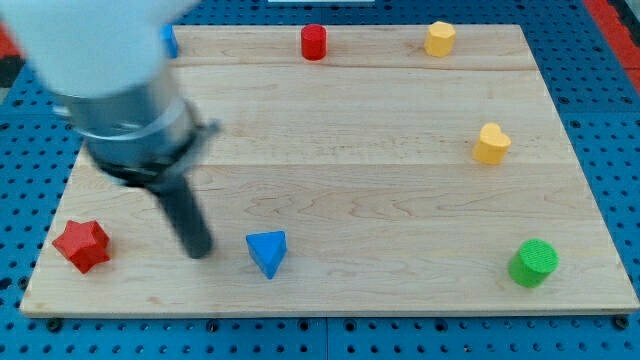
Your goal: Move the blue triangle diagonally top left to the green circle
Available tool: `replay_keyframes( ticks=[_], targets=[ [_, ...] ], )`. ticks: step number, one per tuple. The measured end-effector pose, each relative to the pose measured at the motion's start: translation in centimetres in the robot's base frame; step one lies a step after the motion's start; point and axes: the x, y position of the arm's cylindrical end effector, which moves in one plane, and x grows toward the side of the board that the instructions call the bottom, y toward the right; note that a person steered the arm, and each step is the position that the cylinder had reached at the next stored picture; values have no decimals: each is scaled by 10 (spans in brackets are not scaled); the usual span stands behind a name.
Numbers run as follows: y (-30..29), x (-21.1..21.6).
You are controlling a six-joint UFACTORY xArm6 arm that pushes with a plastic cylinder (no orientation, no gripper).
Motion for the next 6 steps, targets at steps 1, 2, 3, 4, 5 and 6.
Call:
replay_keyframes(
  ticks=[1, 2, 3, 4, 5, 6],
  targets=[
    [33, 13],
    [106, 9],
    [177, 1],
    [157, 15],
    [107, 4],
    [107, -39]
  ],
)
